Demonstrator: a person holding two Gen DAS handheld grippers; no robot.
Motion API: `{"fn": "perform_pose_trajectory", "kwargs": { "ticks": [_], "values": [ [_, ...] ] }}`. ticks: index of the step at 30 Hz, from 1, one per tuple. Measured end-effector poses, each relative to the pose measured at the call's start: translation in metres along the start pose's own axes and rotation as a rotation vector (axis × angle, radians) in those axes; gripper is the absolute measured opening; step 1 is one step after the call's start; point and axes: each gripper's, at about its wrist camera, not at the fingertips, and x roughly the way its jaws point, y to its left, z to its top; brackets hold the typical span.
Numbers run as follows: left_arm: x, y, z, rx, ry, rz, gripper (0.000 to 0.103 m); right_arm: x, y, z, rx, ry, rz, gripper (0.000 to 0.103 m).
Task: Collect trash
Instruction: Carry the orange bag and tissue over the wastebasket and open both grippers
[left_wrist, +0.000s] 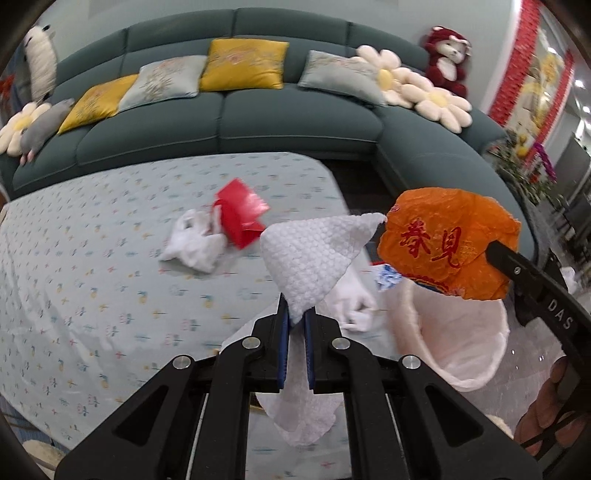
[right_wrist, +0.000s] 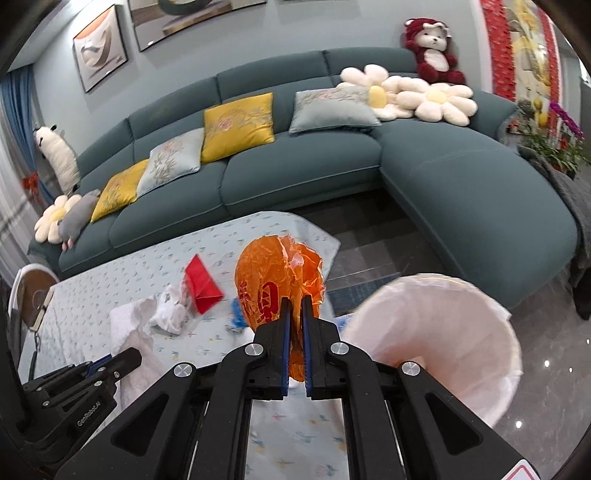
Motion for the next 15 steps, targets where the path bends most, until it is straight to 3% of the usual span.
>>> {"fn": "perform_pose_trajectory", "kwargs": {
  "ticks": [15],
  "values": [
    [-0.002,-0.105,-0.008,0.148,0.027,-0.140,0.007,-0.041,-0.092,-0.016,0.116,-0.044,-0.115,0.005]
  ]
}}
